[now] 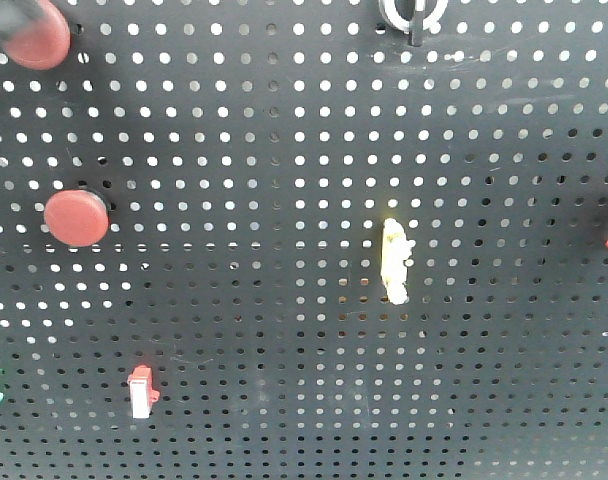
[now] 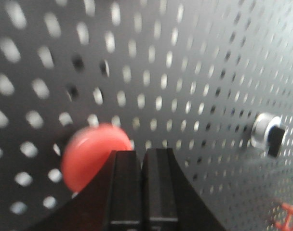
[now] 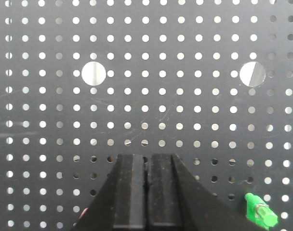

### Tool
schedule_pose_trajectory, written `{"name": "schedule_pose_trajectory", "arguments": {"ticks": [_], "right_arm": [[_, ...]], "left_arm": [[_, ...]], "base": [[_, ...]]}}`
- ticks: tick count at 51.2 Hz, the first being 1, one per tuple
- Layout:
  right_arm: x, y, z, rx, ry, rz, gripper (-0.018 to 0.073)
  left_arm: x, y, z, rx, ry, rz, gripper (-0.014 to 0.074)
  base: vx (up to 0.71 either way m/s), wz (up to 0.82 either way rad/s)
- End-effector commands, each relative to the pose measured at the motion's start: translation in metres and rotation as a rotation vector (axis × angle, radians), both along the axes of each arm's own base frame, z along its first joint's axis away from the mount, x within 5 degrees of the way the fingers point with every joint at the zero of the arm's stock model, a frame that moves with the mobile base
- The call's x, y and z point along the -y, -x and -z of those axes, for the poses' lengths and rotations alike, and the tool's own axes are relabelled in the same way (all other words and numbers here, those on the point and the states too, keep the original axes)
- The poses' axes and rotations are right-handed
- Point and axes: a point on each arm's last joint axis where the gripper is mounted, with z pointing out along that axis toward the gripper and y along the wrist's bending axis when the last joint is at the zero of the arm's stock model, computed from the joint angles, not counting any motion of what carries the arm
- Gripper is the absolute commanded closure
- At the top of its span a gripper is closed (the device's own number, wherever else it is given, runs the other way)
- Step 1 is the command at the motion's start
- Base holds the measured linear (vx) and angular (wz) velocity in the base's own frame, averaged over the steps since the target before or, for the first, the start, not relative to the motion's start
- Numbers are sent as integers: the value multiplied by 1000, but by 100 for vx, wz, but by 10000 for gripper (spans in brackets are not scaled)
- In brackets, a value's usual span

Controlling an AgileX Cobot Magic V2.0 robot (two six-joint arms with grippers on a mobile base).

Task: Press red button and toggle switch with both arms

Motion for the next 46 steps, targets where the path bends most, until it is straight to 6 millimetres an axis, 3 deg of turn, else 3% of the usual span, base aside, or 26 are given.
{"name": "schedule_pose_trajectory", "arguments": {"ticks": [1, 9, 14, 24, 36, 46], "right_arm": [[-1, 4, -16, 106, 8, -4, 563], [-1, 4, -16, 106, 8, -4, 563], [-1, 4, -16, 106, 8, -4, 563], [-1, 4, -16, 106, 8, -4, 563], [-1, 4, -16, 106, 8, -4, 563], [-1, 2, -16, 107, 1, -14, 563]], "left_arm": [[-3, -4, -9, 10, 45, -46, 596], [-1, -14, -4, -9, 45, -75, 596], [3, -9, -4, -9, 26, -16, 596], [1, 19, -14, 57, -18, 84, 596], [-24, 69, -34, 246, -102, 8, 596], [-41, 85, -28, 285, -80, -96, 596]], "base": [[0, 0], [0, 0], [0, 0], [0, 0], [0, 0], [0, 0]]}}
